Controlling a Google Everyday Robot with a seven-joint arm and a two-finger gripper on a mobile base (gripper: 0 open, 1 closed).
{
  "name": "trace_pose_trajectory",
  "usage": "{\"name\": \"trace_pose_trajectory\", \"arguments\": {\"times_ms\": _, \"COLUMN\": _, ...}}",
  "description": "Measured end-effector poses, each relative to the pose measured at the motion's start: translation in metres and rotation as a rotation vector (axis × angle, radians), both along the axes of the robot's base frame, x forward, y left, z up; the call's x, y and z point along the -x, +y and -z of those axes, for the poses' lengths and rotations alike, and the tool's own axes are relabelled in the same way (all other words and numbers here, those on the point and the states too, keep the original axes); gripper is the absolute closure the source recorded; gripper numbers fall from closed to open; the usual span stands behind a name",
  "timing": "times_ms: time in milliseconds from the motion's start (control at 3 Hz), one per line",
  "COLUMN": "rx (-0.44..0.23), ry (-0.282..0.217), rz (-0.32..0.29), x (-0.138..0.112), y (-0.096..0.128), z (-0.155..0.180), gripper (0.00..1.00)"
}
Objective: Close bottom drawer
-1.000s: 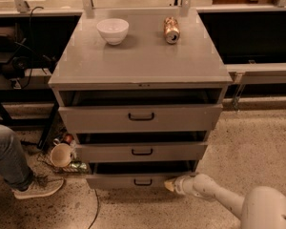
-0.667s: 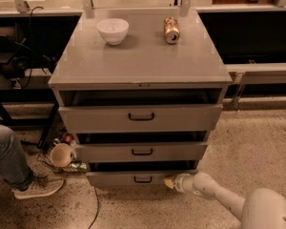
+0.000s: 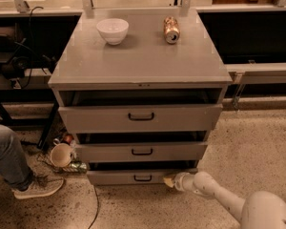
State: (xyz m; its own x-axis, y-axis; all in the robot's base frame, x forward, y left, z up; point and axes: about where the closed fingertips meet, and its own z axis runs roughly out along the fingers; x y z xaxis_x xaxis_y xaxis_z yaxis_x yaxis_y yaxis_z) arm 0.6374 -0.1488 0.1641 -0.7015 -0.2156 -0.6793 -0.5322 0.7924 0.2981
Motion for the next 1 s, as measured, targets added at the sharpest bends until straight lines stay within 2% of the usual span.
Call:
{"name": "trace_pose_trajectory", "arguments": {"times_ms": 667, "rx": -0.031, "ry": -0.01, "rz": -0.022, "x": -0.004, "y": 0.009, "z": 0.004, "gripper": 1.0}}
{"name": "trace_pose_trajectory", "arguments": {"times_ms": 1000, "rx": 0.007, "ry": 0.05, "rz": 0.043, "x": 0.023, "y": -0.019, "z": 0.008, "gripper": 1.0}}
